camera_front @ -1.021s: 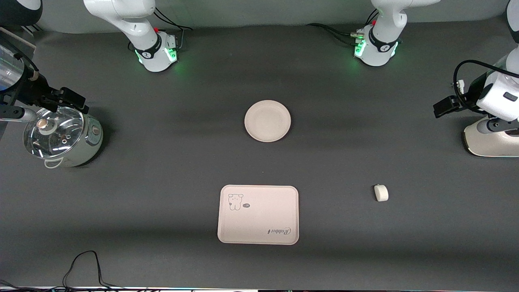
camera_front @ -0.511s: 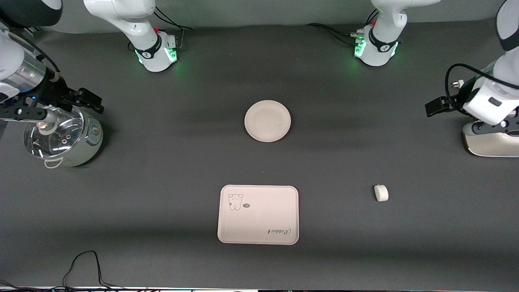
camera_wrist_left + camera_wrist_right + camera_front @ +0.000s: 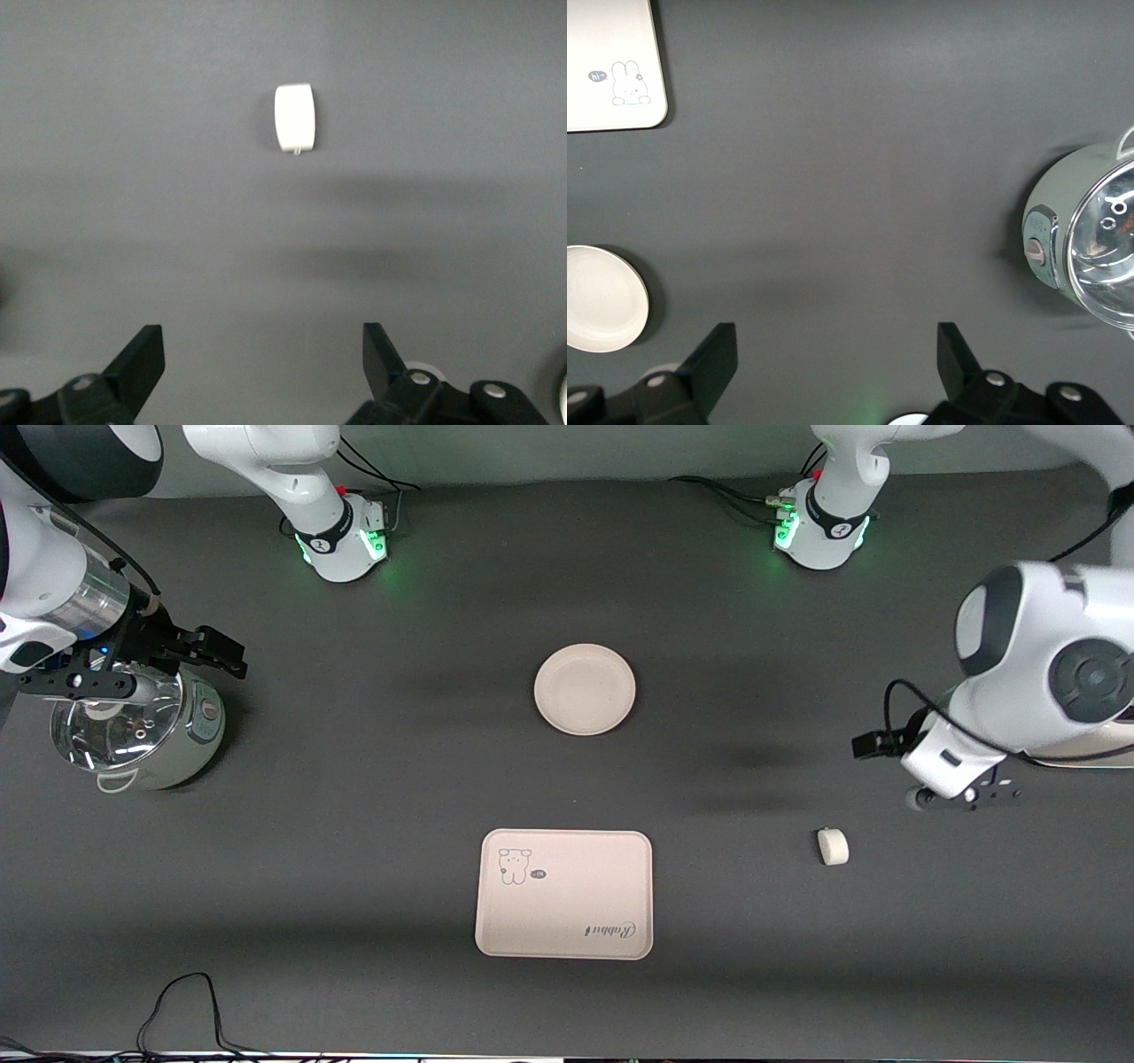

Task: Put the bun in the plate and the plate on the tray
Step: 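Move the left gripper down toward the small white bun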

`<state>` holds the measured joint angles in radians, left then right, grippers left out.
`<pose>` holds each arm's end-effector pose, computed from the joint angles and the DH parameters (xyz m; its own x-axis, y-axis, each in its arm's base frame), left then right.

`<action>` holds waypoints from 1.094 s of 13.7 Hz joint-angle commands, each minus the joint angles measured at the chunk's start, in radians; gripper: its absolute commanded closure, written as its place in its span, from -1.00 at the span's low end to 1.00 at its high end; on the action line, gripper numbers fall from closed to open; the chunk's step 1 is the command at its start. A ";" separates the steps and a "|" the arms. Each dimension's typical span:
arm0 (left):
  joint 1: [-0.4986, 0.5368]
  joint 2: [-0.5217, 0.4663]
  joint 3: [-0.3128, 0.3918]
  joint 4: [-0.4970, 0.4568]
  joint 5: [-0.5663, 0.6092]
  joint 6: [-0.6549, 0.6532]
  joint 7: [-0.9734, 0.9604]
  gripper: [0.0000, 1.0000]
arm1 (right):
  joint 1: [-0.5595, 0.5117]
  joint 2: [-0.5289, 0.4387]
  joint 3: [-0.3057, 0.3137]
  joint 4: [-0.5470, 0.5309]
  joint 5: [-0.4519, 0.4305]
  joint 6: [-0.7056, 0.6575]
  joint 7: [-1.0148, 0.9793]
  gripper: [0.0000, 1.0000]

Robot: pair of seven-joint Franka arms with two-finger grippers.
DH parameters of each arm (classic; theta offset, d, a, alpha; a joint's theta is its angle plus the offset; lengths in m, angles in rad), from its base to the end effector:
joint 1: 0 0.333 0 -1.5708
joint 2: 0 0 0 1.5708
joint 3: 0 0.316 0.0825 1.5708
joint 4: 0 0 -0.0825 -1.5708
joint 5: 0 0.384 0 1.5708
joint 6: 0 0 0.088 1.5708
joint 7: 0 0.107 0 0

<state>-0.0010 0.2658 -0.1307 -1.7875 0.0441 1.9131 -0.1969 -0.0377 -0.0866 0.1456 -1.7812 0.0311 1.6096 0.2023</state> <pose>0.6089 -0.0726 0.3941 0.9897 0.0514 -0.1337 0.0475 -0.9984 -0.0316 0.5212 0.0625 0.5748 0.9914 -0.0975 -0.0877 -0.0979 -0.9952 -0.0007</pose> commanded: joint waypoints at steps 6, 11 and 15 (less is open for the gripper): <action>-0.002 0.229 0.017 0.002 0.062 0.266 -0.148 -1.00 | -0.001 0.014 -0.006 -0.004 0.001 0.006 0.023 -1.00; -0.013 0.322 0.016 0.017 0.140 0.379 -0.264 -1.00 | -0.001 0.028 -0.008 -0.003 0.001 0.012 0.025 -1.00; -0.011 0.346 0.016 0.019 0.155 0.486 -0.306 -1.00 | -0.001 0.036 -0.006 -0.004 0.003 0.023 0.020 -1.00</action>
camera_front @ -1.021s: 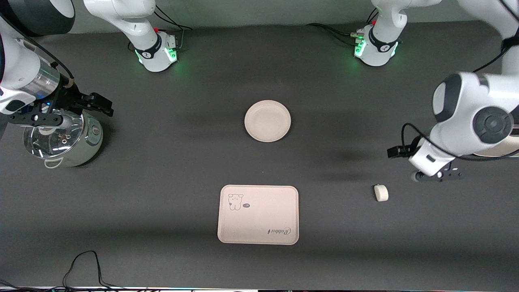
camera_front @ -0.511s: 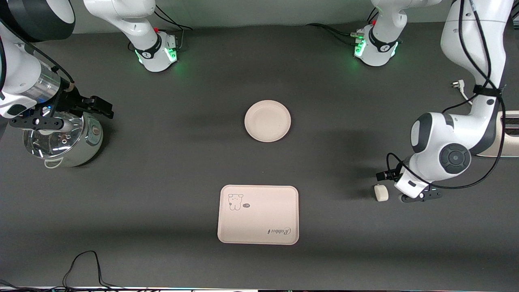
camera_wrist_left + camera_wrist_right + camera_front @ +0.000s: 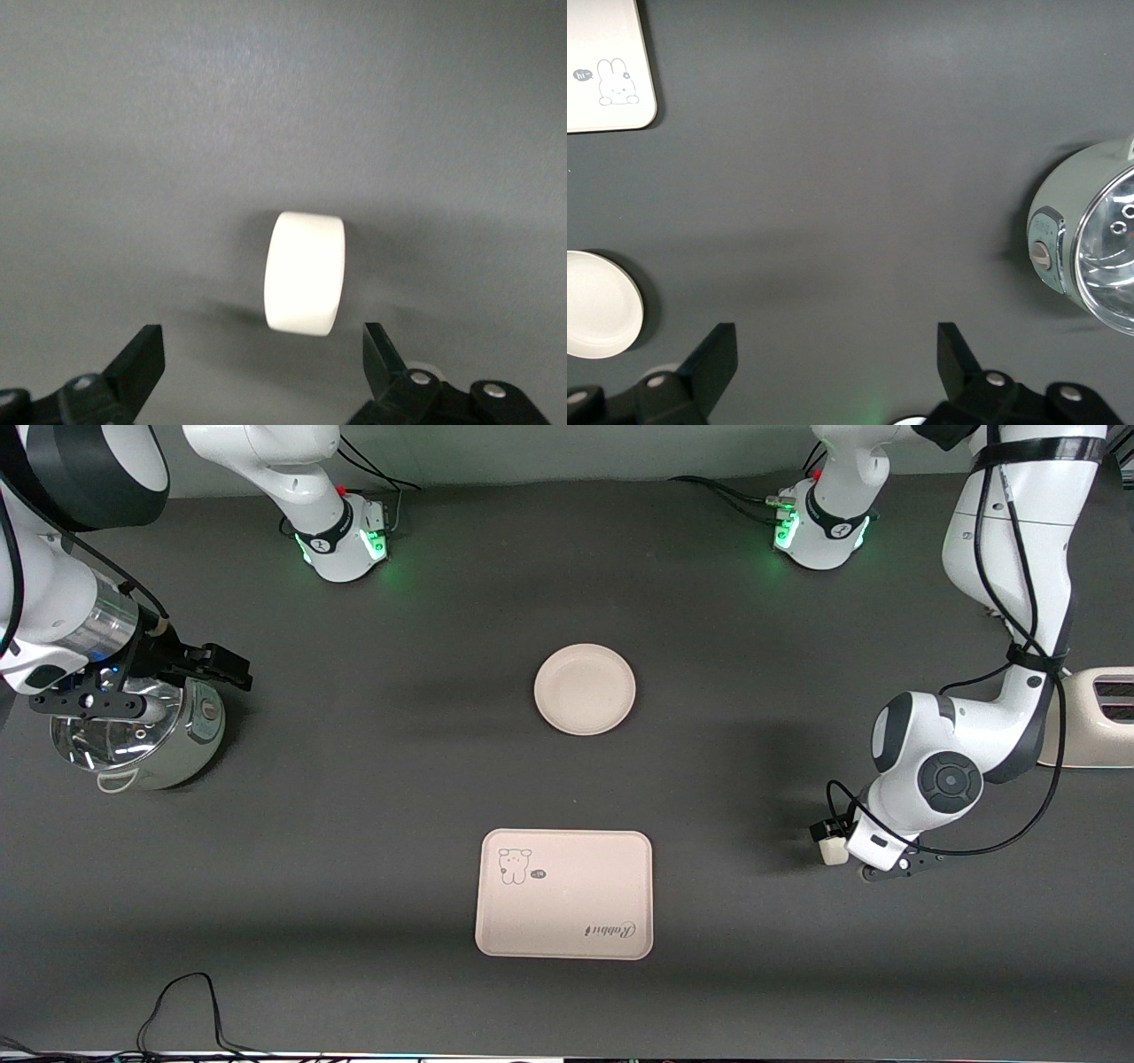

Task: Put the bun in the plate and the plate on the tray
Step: 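Close the left gripper on the white bun and lift it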

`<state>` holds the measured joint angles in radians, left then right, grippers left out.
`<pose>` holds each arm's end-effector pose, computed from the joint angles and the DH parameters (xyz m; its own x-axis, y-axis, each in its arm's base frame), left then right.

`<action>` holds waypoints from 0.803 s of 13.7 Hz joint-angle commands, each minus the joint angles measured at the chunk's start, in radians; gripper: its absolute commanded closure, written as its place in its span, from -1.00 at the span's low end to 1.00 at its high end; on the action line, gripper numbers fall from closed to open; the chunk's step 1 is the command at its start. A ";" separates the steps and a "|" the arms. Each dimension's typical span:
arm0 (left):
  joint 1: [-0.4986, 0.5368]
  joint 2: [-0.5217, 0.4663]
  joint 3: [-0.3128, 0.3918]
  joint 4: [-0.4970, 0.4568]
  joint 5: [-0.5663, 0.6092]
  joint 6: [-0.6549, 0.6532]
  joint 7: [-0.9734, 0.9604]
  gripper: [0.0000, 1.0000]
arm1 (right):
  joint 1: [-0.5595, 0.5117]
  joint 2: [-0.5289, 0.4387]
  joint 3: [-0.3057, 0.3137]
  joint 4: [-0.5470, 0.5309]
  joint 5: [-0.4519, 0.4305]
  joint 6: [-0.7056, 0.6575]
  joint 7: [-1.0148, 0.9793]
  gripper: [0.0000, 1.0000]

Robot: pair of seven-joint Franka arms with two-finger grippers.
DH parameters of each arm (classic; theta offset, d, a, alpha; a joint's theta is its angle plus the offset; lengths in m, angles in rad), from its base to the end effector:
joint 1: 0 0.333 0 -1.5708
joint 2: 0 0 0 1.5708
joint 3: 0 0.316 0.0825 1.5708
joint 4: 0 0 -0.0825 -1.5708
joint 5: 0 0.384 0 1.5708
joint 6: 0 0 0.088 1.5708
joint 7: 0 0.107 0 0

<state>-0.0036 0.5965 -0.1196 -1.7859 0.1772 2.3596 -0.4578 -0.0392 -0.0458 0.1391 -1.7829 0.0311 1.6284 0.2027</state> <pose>0.6520 -0.0725 0.2198 0.9742 0.2254 0.0078 0.2255 -0.9725 -0.0581 0.5332 0.0580 0.5541 0.9881 -0.1058 -0.1116 -0.1067 -0.9943 -0.0019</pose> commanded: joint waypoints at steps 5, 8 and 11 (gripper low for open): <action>-0.007 0.038 0.003 -0.033 0.021 0.200 -0.093 -0.98 | 0.001 0.015 0.000 -0.001 0.004 0.042 0.024 -1.00; -0.009 0.039 0.005 -0.073 0.021 0.265 -0.119 -0.97 | 0.002 0.023 0.000 -0.007 0.033 0.045 0.026 -1.00; -0.006 0.031 0.005 -0.121 0.028 0.331 -0.105 -0.54 | 0.004 0.050 0.002 -0.007 0.059 0.067 0.024 -1.00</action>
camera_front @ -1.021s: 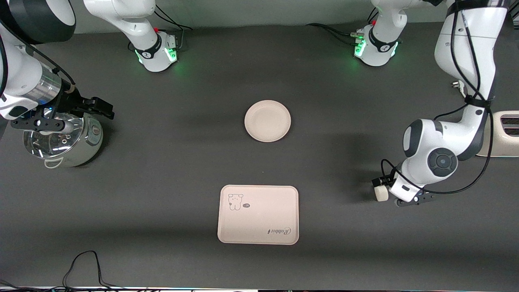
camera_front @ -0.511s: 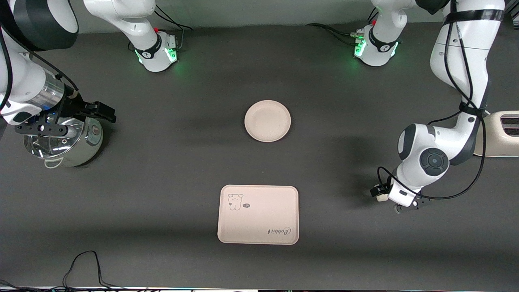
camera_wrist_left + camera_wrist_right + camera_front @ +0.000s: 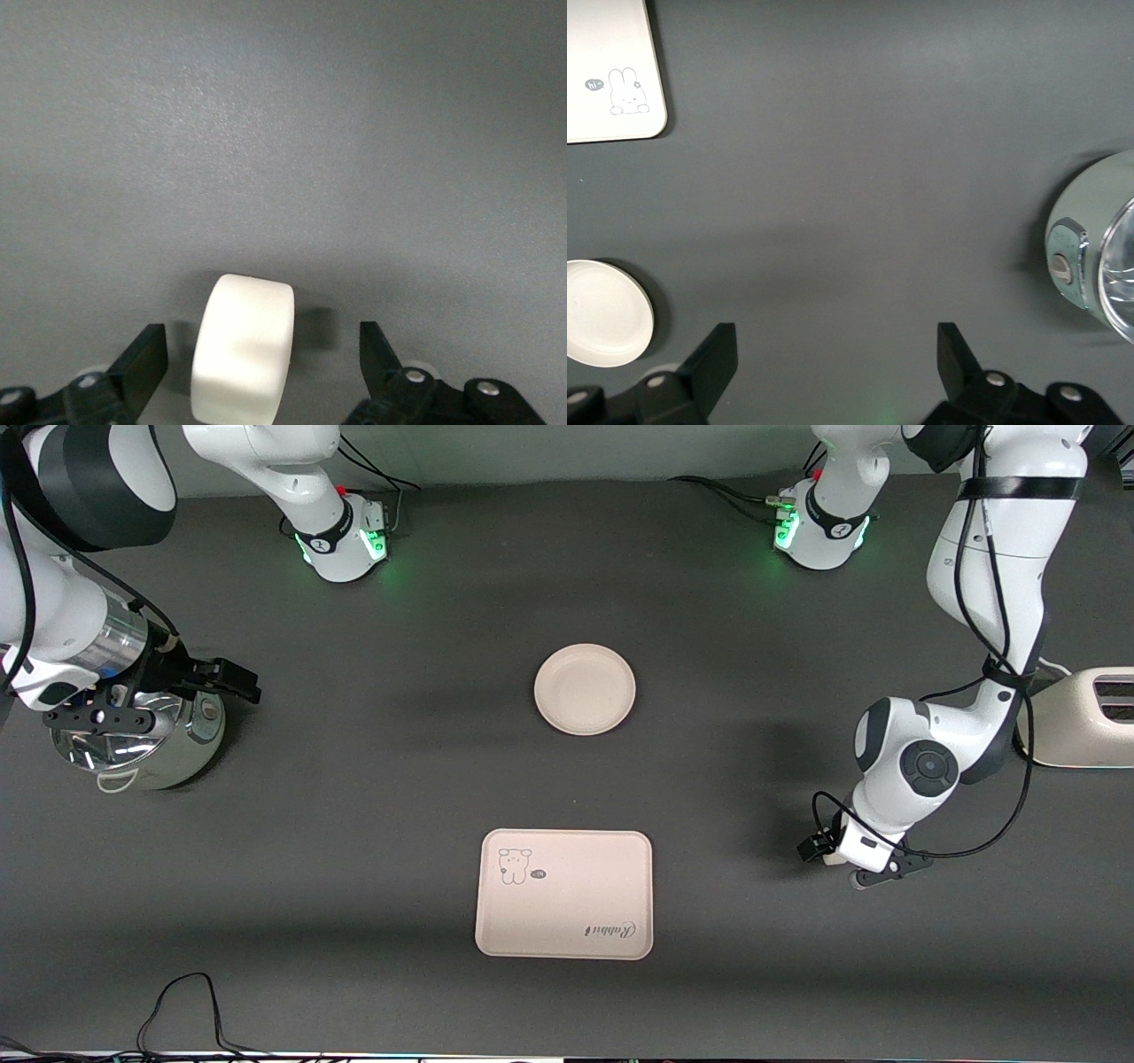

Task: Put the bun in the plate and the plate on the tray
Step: 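Close the left gripper on the white bun and lift it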

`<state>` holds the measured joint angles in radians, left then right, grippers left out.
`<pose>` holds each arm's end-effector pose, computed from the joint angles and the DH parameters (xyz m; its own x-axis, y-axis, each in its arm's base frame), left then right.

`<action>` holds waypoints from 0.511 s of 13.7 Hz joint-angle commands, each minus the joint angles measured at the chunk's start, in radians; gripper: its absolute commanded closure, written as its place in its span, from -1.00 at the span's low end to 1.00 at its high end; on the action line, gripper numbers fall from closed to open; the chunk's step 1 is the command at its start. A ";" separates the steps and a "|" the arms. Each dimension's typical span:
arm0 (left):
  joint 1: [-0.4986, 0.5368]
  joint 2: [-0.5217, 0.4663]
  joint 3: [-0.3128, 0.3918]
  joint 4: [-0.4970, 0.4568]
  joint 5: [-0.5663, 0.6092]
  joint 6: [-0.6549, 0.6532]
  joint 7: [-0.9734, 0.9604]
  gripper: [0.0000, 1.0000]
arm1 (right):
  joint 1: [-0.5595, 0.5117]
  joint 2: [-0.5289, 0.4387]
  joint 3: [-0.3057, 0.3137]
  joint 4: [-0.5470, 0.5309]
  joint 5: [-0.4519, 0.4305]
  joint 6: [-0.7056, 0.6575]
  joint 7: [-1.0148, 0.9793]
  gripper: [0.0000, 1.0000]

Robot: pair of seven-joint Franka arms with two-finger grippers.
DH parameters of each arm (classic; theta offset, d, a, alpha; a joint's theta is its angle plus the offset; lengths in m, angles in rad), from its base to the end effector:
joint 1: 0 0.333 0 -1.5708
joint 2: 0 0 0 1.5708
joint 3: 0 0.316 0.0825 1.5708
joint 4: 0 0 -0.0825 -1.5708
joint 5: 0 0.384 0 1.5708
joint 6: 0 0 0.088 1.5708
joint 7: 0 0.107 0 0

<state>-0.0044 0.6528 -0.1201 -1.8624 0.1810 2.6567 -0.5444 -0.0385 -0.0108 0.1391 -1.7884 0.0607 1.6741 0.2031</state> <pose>0.6469 -0.0812 0.1804 0.9457 0.2917 0.1436 0.2880 -0.9565 0.0470 0.5450 0.0613 0.5364 0.9876 -0.1090 -0.1131 -0.1137 -0.9929 -0.0358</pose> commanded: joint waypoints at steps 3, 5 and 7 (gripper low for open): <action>0.000 -0.028 0.005 -0.044 0.025 0.028 0.026 0.75 | 0.009 0.015 0.002 -0.003 0.037 0.027 0.024 -1.00; 0.004 -0.035 0.005 -0.043 0.025 0.023 0.050 1.00 | 0.015 0.015 0.002 -0.005 0.037 0.021 0.022 -1.00; 0.006 -0.047 0.007 -0.041 0.025 0.017 0.076 1.00 | 0.017 0.015 0.002 -0.009 0.037 0.022 0.022 -1.00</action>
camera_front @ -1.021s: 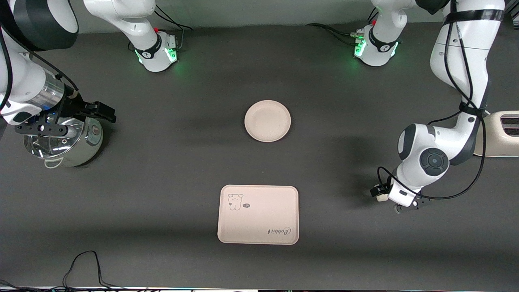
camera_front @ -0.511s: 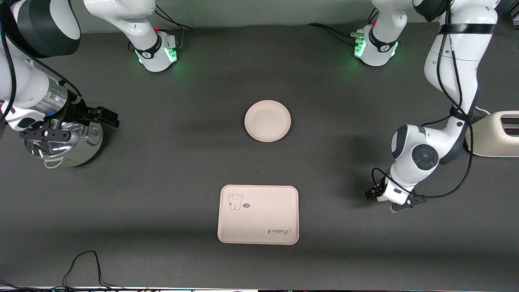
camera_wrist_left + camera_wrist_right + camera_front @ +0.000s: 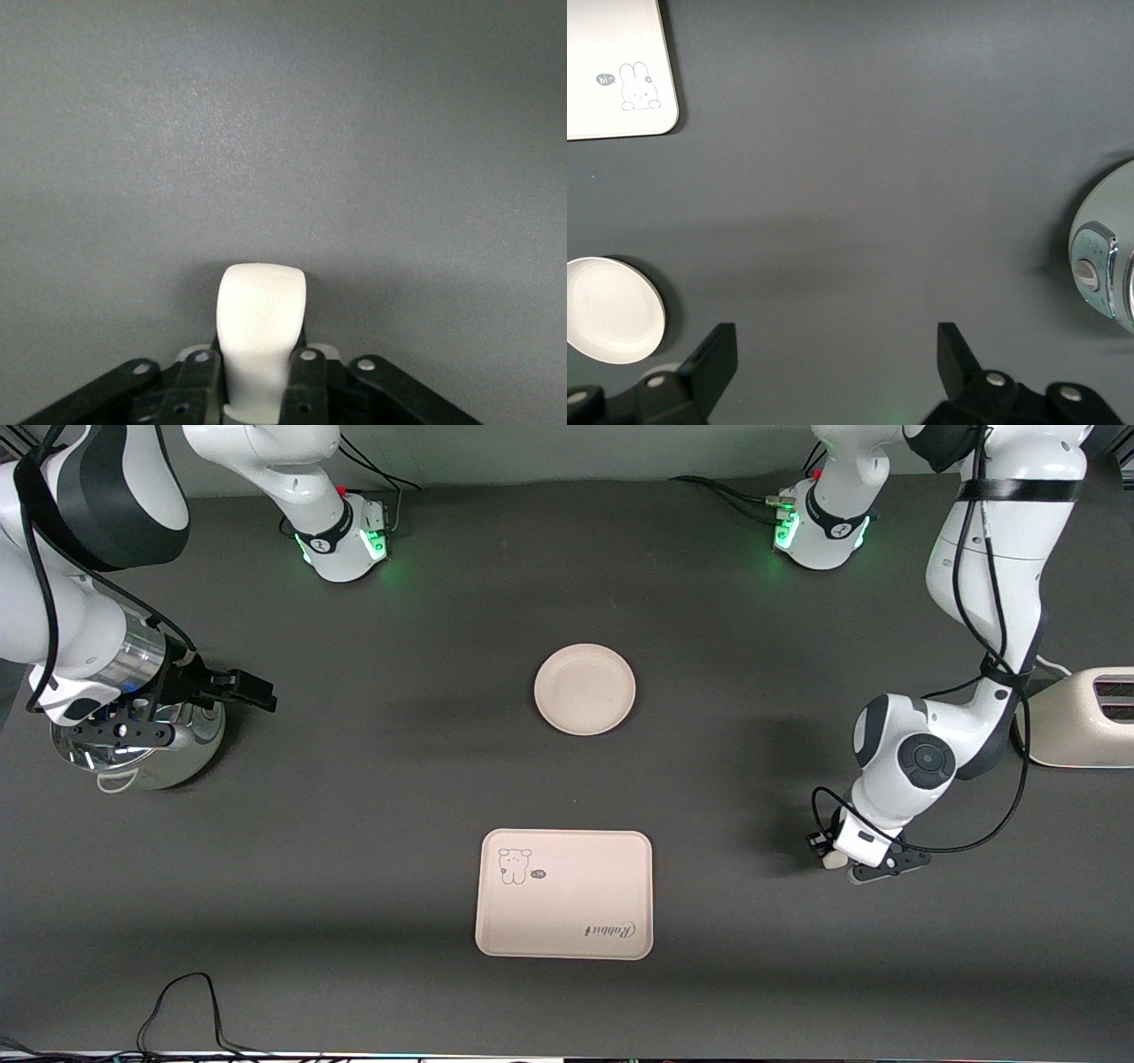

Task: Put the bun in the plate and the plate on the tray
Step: 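Close the left gripper on the white bun and lift it, then carry the bun with the left gripper over the white plate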

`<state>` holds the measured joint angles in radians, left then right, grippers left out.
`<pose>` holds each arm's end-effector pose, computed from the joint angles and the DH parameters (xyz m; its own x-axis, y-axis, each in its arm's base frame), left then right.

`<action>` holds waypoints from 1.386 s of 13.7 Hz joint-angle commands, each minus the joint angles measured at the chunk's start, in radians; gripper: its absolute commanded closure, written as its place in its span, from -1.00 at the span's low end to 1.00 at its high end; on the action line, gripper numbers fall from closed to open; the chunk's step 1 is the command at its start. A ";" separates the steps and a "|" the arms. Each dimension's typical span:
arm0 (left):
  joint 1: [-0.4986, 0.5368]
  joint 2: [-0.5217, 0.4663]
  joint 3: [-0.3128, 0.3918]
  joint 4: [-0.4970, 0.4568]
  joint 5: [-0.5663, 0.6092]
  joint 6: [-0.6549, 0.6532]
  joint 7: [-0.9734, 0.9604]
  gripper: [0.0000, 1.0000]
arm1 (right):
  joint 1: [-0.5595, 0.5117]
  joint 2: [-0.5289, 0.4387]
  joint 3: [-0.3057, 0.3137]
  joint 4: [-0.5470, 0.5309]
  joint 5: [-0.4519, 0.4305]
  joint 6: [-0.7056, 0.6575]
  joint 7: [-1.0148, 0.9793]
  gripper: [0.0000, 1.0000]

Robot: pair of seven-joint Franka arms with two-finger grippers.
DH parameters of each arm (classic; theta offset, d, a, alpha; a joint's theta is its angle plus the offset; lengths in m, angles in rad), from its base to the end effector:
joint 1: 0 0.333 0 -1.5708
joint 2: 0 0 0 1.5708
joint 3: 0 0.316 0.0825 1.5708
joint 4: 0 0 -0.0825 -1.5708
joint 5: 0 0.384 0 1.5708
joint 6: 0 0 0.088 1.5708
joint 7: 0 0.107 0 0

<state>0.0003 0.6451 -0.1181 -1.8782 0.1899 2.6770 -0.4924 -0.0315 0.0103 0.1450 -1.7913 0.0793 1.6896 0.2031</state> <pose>0.6447 -0.0776 0.1812 0.9581 0.2385 0.1587 0.2352 -0.9711 0.0397 0.5496 0.0700 0.5248 0.9871 -0.0989 -0.1256 -0.1064 -0.9928 -0.0544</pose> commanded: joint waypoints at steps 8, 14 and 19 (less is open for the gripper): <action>-0.037 -0.260 -0.073 0.010 0.000 -0.444 -0.033 1.00 | 0.015 -0.013 -0.001 -0.007 0.020 0.013 0.018 -1.00; -0.054 -0.314 -0.480 0.056 -0.001 -0.632 -0.483 1.00 | 0.022 -0.030 -0.004 -0.023 0.020 0.008 0.015 -1.00; -0.239 -0.207 -0.540 0.047 0.013 -0.495 -0.669 1.00 | 0.021 -0.015 0.002 -0.023 0.020 0.059 0.025 -1.00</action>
<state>-0.1648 0.3755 -0.6691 -1.8382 0.1848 2.1187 -1.0912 -0.0211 0.0040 0.1515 -1.7947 0.0804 1.7127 0.2031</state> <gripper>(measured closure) 0.903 0.000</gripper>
